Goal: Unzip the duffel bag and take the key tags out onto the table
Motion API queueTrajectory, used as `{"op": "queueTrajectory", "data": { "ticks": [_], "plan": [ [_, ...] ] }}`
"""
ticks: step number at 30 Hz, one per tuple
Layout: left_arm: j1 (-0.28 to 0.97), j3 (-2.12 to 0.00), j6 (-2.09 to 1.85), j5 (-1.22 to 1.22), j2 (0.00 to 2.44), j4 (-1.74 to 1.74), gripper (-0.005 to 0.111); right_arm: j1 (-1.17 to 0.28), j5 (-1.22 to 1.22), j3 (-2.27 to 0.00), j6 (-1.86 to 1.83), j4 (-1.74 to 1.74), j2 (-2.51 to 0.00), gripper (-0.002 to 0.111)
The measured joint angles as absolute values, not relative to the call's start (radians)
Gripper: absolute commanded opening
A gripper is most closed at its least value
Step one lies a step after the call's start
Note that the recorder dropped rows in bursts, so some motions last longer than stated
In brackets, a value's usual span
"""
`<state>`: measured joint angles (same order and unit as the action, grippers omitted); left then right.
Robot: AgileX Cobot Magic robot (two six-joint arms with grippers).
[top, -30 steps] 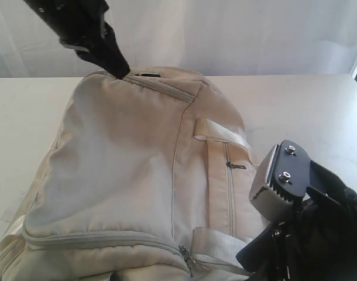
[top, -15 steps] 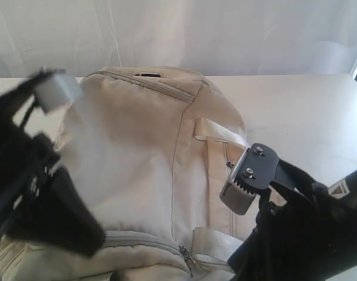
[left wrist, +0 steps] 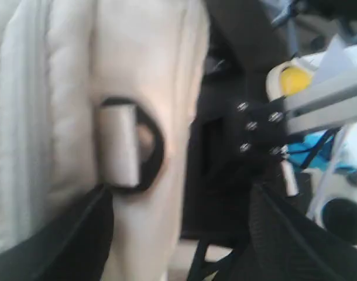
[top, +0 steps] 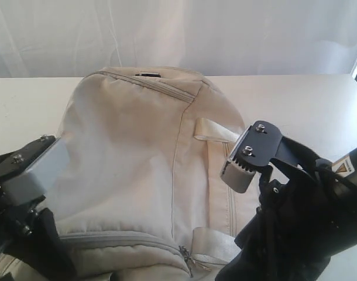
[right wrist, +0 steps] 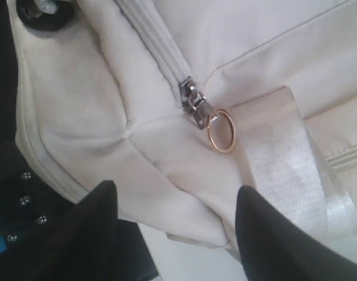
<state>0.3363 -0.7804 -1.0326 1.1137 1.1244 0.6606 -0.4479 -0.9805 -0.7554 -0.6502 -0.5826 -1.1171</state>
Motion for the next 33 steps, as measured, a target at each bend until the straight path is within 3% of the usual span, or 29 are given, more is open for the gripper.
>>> {"op": "queueTrajectory", "data": {
  "ticks": [5,12,16,20,26,33],
  "plan": [
    [0.336,-0.845,-0.904,1.028,1.124,0.441,0.07,-0.448,-0.981,-0.755,-0.646,-0.583,-1.114,0.055],
    [0.336,-0.795,-0.881,0.965,1.122,0.416,0.065,-0.448,-0.981,-0.755,-0.629,-0.583,-1.114,0.055],
    [0.336,-0.718,-0.881,0.914,1.122,0.418,0.04,-0.448,-0.981,-0.755,-0.629,-0.583,-1.114,0.055],
    [0.336,-0.69,-0.887,0.887,1.122,0.42,0.001,-0.448,-0.981,-0.755,-0.629,-0.583,-1.114,0.055],
    [0.338,-0.688,-0.837,0.884,1.122,0.287,0.0,-0.448,-0.981,-0.755,-0.629,-0.583,-1.114,0.055],
    [0.339,-0.729,-0.548,0.842,1.122,-0.165,0.0,-0.448,-0.981,-0.755,-0.629,-0.583,-1.114,0.055]
  ]
}}
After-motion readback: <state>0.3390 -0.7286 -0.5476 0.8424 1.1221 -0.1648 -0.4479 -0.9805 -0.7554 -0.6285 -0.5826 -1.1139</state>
